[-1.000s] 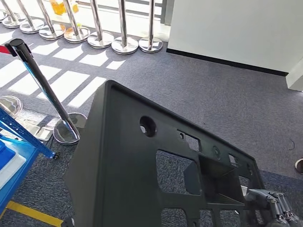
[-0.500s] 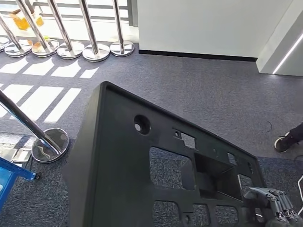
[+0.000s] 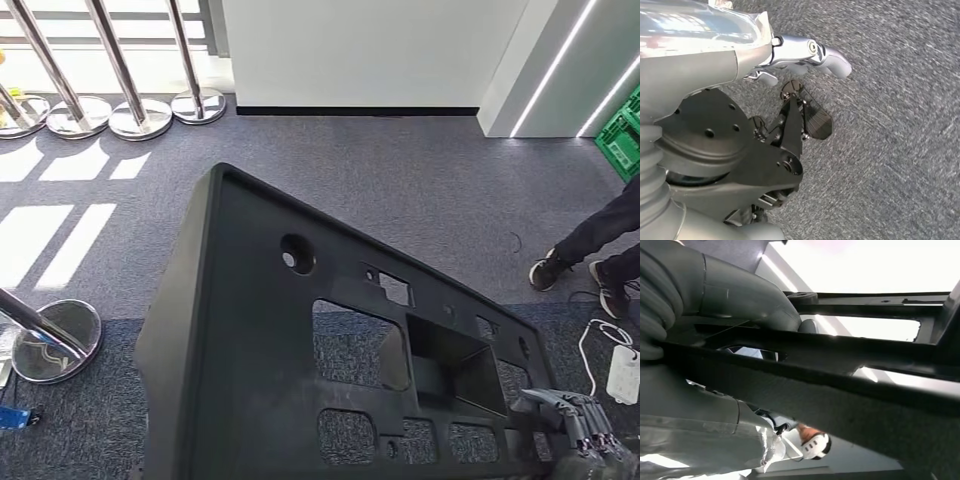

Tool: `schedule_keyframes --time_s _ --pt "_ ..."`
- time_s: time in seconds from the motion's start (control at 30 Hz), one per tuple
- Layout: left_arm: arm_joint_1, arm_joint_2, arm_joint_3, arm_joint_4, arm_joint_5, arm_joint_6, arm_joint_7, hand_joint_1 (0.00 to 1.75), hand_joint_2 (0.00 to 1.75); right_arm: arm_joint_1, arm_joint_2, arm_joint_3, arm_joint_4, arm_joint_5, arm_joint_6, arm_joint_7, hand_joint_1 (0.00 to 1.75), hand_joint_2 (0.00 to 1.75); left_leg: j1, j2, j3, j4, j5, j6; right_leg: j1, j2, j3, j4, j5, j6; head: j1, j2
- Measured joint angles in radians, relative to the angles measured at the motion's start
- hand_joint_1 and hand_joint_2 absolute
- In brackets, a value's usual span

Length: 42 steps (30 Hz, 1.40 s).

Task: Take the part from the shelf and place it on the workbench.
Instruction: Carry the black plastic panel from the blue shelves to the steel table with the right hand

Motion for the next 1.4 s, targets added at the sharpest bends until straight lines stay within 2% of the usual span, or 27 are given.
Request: schedule_keyframes --time_s 0.07,0.1,0.17,0.23,0.27,0.33,0.37,0.43,0.47,0.5,0.53,0.6,0.67,0.73,0.77,0.83,0.9,0.93,0.97,1.0,1.03,1.07,1.13,1.2,1.27,1.33,1.4 --pt "-0.001 0.000 0.000 0.000 0.000 -0.001 0.000 0.00 1.75 -0.004 -0.003 0.004 0.002 0.003 0.000 0.004 1.75 1.75 0.000 0.018 0.013 -0.001 -0.010 -0.006 0.002 -0.023 0.059 -0.128 0.074 -0.005 0.000 0.000" --pt "0.000 0.000 0.000 0.000 0.000 -0.002 -0.001 0.00 1.75 -0.007 -0.004 0.006 0.002 0.004 0.000 0.006 1.75 1.75 -0.002 0.026 0.019 -0.002 -0.014 -0.010 0.007 -0.039 0.088 -0.189 0.098 -0.011 0.000 0.000" --pt "0.000 0.000 0.000 0.000 0.000 -0.003 -0.001 0.00 1.75 -0.013 -0.007 0.008 0.004 0.004 0.000 0.009 1.75 1.75 -0.004 0.041 0.027 -0.005 -0.020 -0.019 0.017 -0.056 0.112 -0.243 0.105 -0.023 -0.001 0.000" --pt "-0.001 0.000 0.000 0.000 0.000 -0.003 -0.001 0.00 1.75 -0.016 -0.009 0.009 0.005 0.004 0.000 0.011 1.75 1.75 -0.004 0.058 0.036 -0.013 -0.024 -0.029 0.018 -0.040 0.114 -0.253 0.103 -0.035 -0.002 0.000" --pt "-0.002 0.000 0.000 0.000 0.000 -0.003 -0.001 0.00 1.75 -0.016 -0.010 0.009 0.005 0.003 0.000 0.012 1.75 1.75 -0.003 0.055 0.041 -0.012 -0.031 -0.033 0.016 -0.030 0.119 -0.262 0.106 -0.041 -0.002 0.000" --pt "-0.001 0.001 0.000 0.000 0.000 -0.004 -0.002 0.00 1.75 -0.022 -0.011 0.012 0.007 0.005 0.000 0.012 1.75 1.75 -0.002 0.023 0.026 0.040 -0.065 -0.036 0.010 -0.012 0.132 -0.279 0.111 -0.054 -0.004 0.000" --pt "0.000 0.002 0.000 0.000 0.000 -0.004 -0.002 0.00 1.75 -0.025 -0.011 0.015 0.009 0.005 0.000 0.013 1.75 1.75 -0.002 0.000 -0.002 0.098 -0.091 -0.036 0.010 -0.003 0.136 -0.281 0.111 -0.058 -0.005 0.000" --pt "0.000 0.003 0.000 0.000 0.000 -0.004 -0.002 0.00 1.75 -0.030 -0.012 0.019 0.014 0.007 0.000 0.016 1.75 1.75 -0.003 -0.022 -0.075 0.223 -0.129 -0.036 0.011 0.020 0.139 -0.280 0.108 -0.062 -0.006 0.000" --pt "0.000 0.003 0.000 0.000 0.000 -0.004 -0.002 0.00 1.75 -0.030 -0.013 0.020 0.016 0.007 0.000 0.018 1.75 1.75 -0.003 -0.026 -0.099 0.252 -0.124 -0.036 0.011 0.033 0.142 -0.280 0.106 -0.063 -0.006 0.000" --pt "0.000 0.003 0.000 0.000 0.000 -0.004 -0.002 0.00 1.75 -0.030 -0.013 0.022 0.018 0.008 0.000 0.019 1.75 1.75 -0.003 -0.028 -0.106 0.242 -0.099 -0.036 0.012 0.046 0.146 -0.278 0.103 -0.062 -0.006 0.000" --pt "-0.001 0.003 0.000 0.000 0.000 -0.004 -0.002 0.00 1.75 -0.030 -0.014 0.023 0.020 0.009 0.000 0.021 1.75 1.75 -0.003 -0.033 -0.096 0.196 -0.058 -0.035 0.011 0.060 0.151 -0.277 0.099 -0.061 -0.006 0.000" --pt "0.000 0.004 0.000 0.000 -0.001 -0.004 -0.002 0.00 1.75 -0.031 -0.016 0.026 0.022 0.010 0.000 0.026 1.75 1.75 0.002 -0.068 -0.056 0.078 0.013 -0.034 0.011 0.085 0.156 -0.268 0.088 -0.052 -0.006 0.000" --pt "0.001 0.004 0.001 0.000 -0.002 -0.004 -0.003 0.00 1.75 -0.032 -0.018 0.028 0.024 0.012 0.000 0.031 1.75 1.75 0.004 -0.102 -0.036 0.020 0.029 -0.031 0.009 0.106 0.149 -0.260 0.081 -0.040 -0.006 0.000" --pt "-0.001 0.004 0.001 0.000 -0.001 -0.004 -0.004 0.00 1.75 -0.031 -0.020 0.029 0.024 0.013 0.001 0.032 1.75 1.75 0.002 -0.097 -0.035 0.013 0.024 -0.023 0.005 0.125 0.143 -0.260 0.082 -0.029 -0.005 0.000" --pt "-0.002 0.003 0.001 0.000 0.000 -0.004 -0.004 0.00 1.75 -0.030 -0.021 0.029 0.024 0.014 0.000 0.032 1.75 1.75 0.002 -0.087 -0.033 0.010 0.024 -0.018 0.004 0.121 0.142 -0.258 0.079 -0.024 -0.005 0.000" --pt "-0.001 0.002 0.001 0.000 0.000 -0.004 -0.004 0.00 1.75 -0.032 -0.023 0.029 0.023 0.014 0.000 0.032 1.75 1.75 0.005 -0.065 -0.026 0.004 0.024 -0.008 0.005 0.078 0.120 -0.209 0.049 -0.013 -0.002 0.000" --pt "0.000 0.002 0.001 0.000 0.000 -0.004 -0.003 0.00 1.75 -0.034 -0.025 0.029 0.023 0.014 0.000 0.032 1.75 1.75 0.004 -0.040 -0.021 0.003 0.019 -0.002 0.003 0.022 0.059 -0.088 -0.006 -0.002 0.001 0.000" --pt "0.000 0.002 0.001 0.000 0.000 -0.004 -0.004 0.00 1.75 -0.034 -0.026 0.029 0.023 0.014 0.000 0.033 1.75 1.75 0.003 -0.027 -0.019 0.003 0.016 -0.001 0.001 0.011 0.026 -0.028 -0.026 0.002 0.001 0.000" --pt "0.000 0.002 0.001 0.000 0.000 -0.004 -0.003 0.00 1.75 -0.033 -0.026 0.029 0.024 0.013 0.000 0.033 1.75 1.75 0.002 -0.015 -0.017 0.003 0.013 -0.001 -0.001 0.006 0.004 0.008 -0.030 0.004 0.001 0.000" --pt "0.000 0.002 0.001 0.000 0.000 -0.004 -0.003 0.00 1.75 -0.033 -0.027 0.029 0.024 0.013 0.000 0.033 1.75 1.75 0.002 -0.004 -0.013 0.003 0.010 -0.002 -0.001 0.003 0.001 0.007 -0.014 0.005 0.001 0.000" --pt "-0.001 0.002 0.001 0.000 0.000 -0.004 -0.003 0.00 1.75 -0.033 -0.027 0.029 0.024 0.013 0.000 0.033 1.75 1.75 0.002 0.006 -0.007 0.003 0.005 -0.003 -0.001 -0.002 0.018 -0.033 0.018 0.003 0.001 0.000" --pt "-0.001 0.002 0.001 0.000 0.000 -0.004 -0.003 0.00 1.75 -0.032 -0.028 0.029 0.024 0.013 0.000 0.033 1.75 1.75 0.001 0.016 0.000 0.003 0.000 -0.006 0.001 -0.012 0.050 -0.102 0.059 -0.002 0.001 0.000" --pt "-0.001 0.001 0.001 0.000 0.000 -0.004 -0.003 0.00 1.75 -0.034 -0.028 0.029 0.023 0.013 0.000 0.033 1.75 1.75 0.000 0.032 0.013 0.000 -0.008 -0.013 0.012 -0.047 0.107 -0.221 0.103 -0.017 0.001 0.000" --pt "-0.001 0.001 0.001 0.000 0.000 -0.004 -0.003 0.00 1.75 -0.033 -0.028 0.029 0.023 0.013 0.000 0.033 1.75 1.75 0.000 0.047 0.020 -0.004 -0.013 -0.023 0.023 -0.060 0.120 -0.253 0.102 -0.029 0.000 0.000" --pt "-0.002 0.001 0.001 0.000 0.000 -0.004 -0.003 0.00 1.75 -0.030 -0.029 0.028 0.022 0.013 0.000 0.033 1.75 1.75 0.000 0.057 0.031 -0.012 -0.017 -0.033 0.022 -0.038 0.124 -0.264 0.106 -0.037 0.000 0.000" --pt "-0.002 0.002 0.001 0.000 0.000 -0.005 -0.003 0.00 1.75 -0.031 -0.028 0.029 0.021 0.014 0.000 0.032 1.75 1.75 0.000 0.026 0.026 0.017 -0.041 -0.039 0.015 -0.019 0.137 -0.281 0.112 -0.049 -0.002 0.000" --pt "0.000 0.003 0.001 0.000 0.000 -0.005 -0.003 0.00 1.75 -0.033 -0.028 0.029 0.020 0.013 0.000 0.031 1.75 1.75 0.000 -0.016 -0.028 0.125 -0.095 -0.040 0.012 0.000 0.144 -0.287 0.113 -0.058 -0.004 0.000"
